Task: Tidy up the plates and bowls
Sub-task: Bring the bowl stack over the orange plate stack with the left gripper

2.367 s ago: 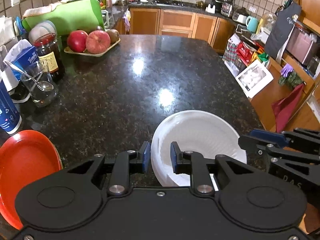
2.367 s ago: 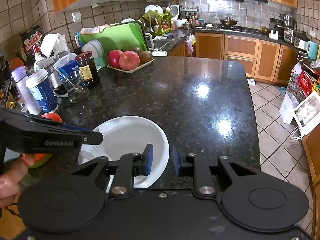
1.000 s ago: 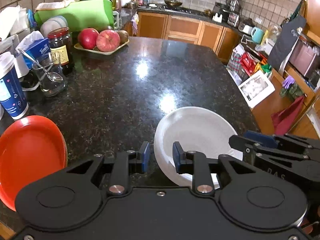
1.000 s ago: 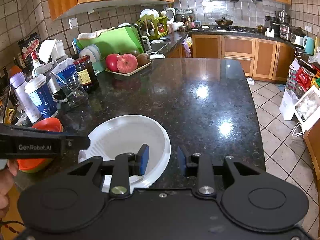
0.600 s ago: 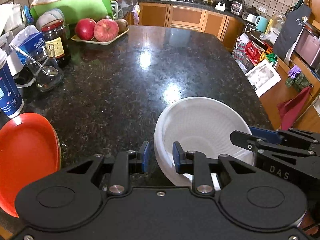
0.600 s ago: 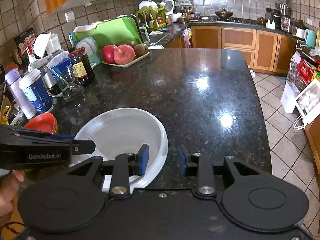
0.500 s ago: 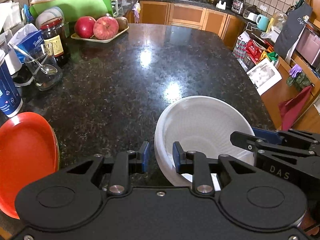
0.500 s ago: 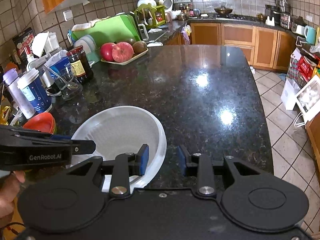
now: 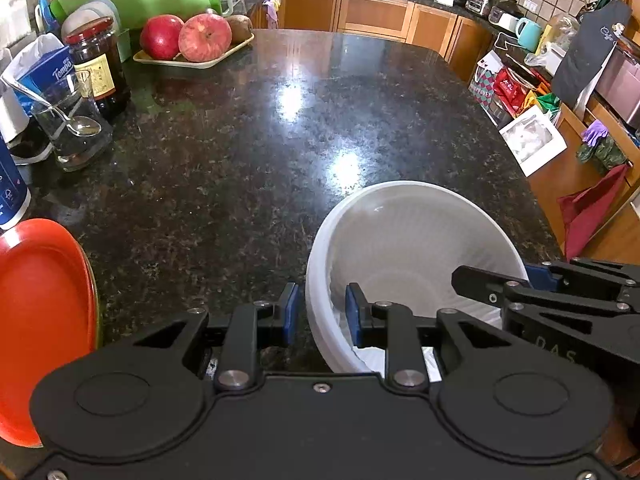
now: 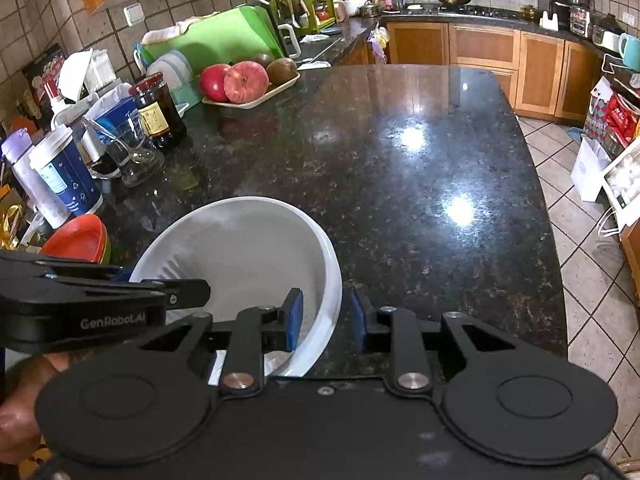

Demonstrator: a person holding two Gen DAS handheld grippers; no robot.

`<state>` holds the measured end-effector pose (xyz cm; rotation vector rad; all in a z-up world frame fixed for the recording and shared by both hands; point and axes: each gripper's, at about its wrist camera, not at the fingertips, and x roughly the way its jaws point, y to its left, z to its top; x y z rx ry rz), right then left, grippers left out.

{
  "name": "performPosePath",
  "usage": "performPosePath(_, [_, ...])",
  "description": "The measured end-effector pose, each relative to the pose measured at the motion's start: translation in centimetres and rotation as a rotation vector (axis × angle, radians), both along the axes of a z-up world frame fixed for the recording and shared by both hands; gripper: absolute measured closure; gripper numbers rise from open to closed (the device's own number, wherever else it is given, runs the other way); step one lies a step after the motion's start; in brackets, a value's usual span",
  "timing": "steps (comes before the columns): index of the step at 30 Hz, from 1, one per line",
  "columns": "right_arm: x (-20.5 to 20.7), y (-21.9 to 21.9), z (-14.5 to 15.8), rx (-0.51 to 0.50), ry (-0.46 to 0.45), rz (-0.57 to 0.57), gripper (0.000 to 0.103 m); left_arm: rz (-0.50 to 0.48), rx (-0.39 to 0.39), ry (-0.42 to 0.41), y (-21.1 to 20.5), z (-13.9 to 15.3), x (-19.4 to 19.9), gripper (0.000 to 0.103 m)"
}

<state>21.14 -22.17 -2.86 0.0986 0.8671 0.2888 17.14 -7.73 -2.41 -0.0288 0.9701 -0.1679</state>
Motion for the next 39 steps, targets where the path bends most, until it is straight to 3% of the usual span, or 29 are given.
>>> performPosePath(8, [1.0, 0.1, -1.2, 0.037, 0.06, 0.028, 0.077, -0.016, 0.011, 0.004, -0.6, -0.4, 0.2, 0.065])
performPosePath(12, [1.0, 0.4, -1.3, 0.038, 0.064, 0.043, 0.081, -0.031, 0.008, 0.007, -0.9, -0.3, 0.2, 0.068])
performPosePath(28, [-0.4, 0.8, 0.3, 0.047, 0.012, 0.069, 0.084, 0.011, -0.023, -0.033, 0.3, 1.5, -1.0, 0.071])
performPosePath(39, [-1.4, 5.4, 2.1, 0.047, -0.036, 0.158, 0.084, 0.098, -0.011, -0.079, 4.3, 2.9, -3.3, 0.071])
